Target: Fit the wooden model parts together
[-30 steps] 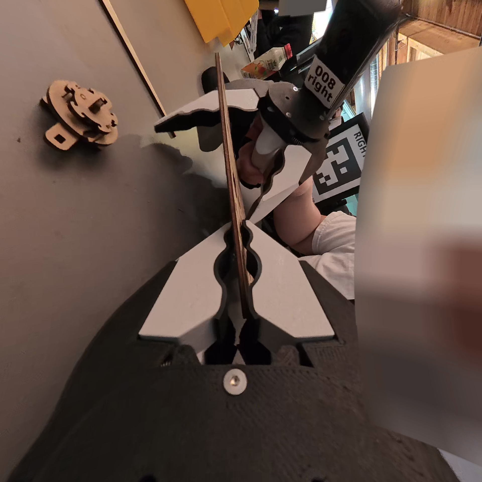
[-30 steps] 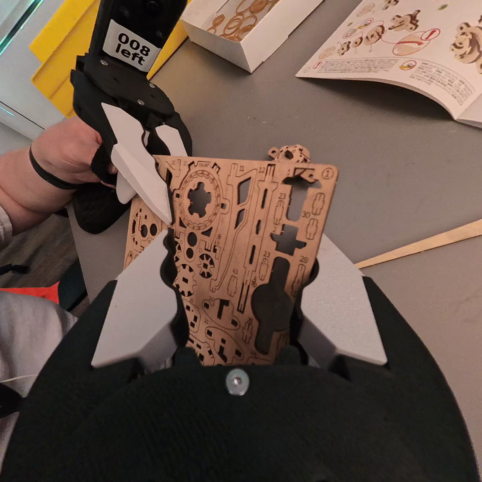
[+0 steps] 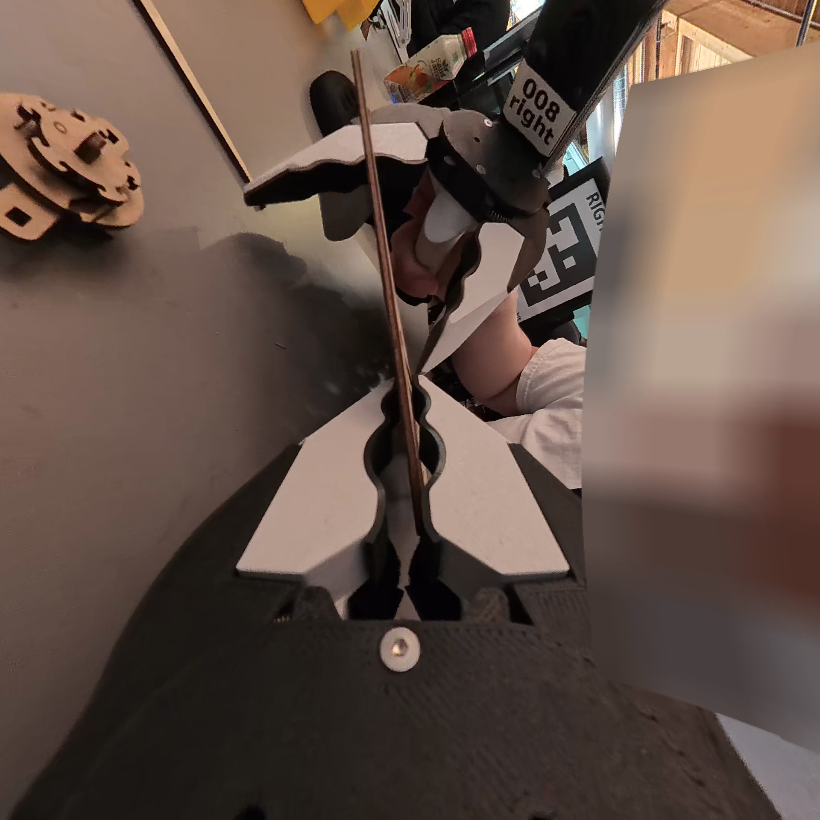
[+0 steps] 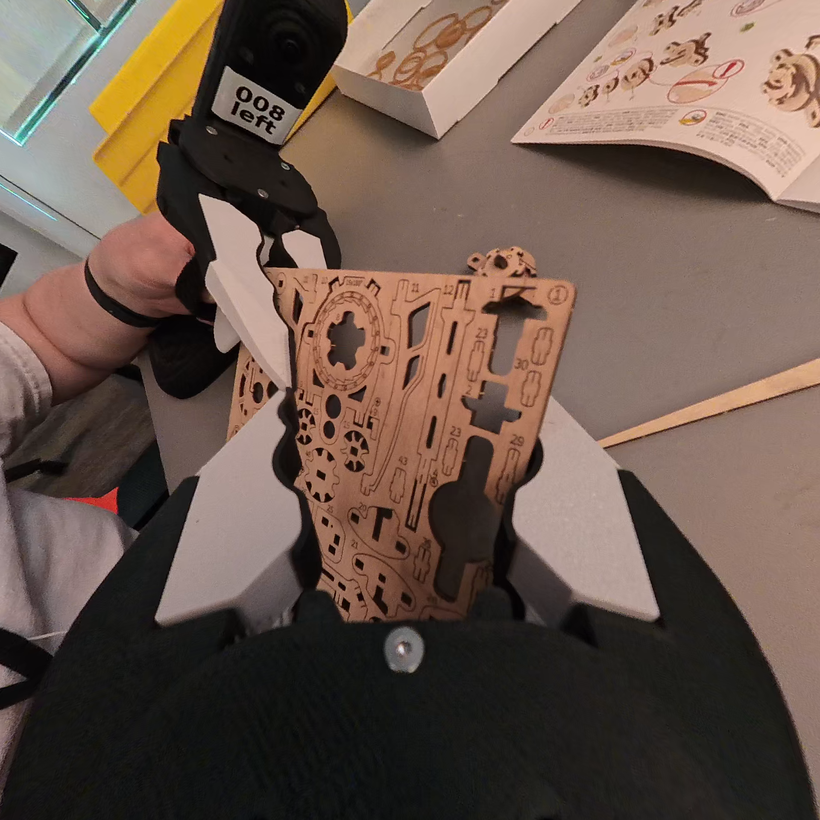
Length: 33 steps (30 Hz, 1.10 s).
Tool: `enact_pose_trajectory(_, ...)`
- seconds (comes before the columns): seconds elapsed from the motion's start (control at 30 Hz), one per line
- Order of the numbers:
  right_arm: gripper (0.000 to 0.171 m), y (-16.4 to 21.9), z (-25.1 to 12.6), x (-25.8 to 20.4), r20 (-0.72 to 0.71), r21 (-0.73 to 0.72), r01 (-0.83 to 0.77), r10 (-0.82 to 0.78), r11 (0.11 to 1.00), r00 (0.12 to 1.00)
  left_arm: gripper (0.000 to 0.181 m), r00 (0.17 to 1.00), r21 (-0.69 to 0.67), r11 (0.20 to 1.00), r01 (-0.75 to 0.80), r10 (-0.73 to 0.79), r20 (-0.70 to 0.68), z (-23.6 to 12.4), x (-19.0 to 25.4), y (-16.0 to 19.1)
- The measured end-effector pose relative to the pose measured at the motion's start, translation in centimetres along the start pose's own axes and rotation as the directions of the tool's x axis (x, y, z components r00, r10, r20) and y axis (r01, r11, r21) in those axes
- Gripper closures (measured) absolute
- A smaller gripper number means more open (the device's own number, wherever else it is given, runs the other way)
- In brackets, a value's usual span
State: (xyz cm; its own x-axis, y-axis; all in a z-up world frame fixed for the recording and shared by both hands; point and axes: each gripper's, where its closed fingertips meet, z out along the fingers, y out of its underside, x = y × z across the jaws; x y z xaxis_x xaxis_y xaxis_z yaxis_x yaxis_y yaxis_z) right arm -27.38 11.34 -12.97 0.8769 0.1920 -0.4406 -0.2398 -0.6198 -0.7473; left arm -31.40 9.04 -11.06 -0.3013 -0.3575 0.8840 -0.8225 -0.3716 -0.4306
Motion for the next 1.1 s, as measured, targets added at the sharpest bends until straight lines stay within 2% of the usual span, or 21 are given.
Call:
enact_pose_trajectory(0.1,0.067,0.66,0.4,0.31,-0.02,-0.041,-0.003,0.002,0.999,1.0,0.18,1.0,-0.007,1.0,0.002,-0.002,0.013,0.06,-0.2,0.14)
enact_pose_trajectory(0.5,0.068,1.09,0.34,-0.17,0.034,-0.062,-0.05,0.052,0.997,0.998,0.179,0.999,-0.051,0.998,-0.037,0.036,-0.009,0.3,0.25,0.6)
enact_pose_trajectory(0.8,0.068,0.51,0.21,-0.22,0.035,-0.043,-0.035,0.036,0.998,0.999,0.175,0.998,-0.033,0.999,0.033,-0.035,-0.059,0.12,0.37,0.22)
enact_pose_trajectory(1.1,0.069,0.86,0.44,0.26,0.004,-0.058,-0.033,0.033,0.998,0.999,0.179,0.997,-0.032,0.997,0.064,-0.065,-0.037,0.17,-0.12,0.25)
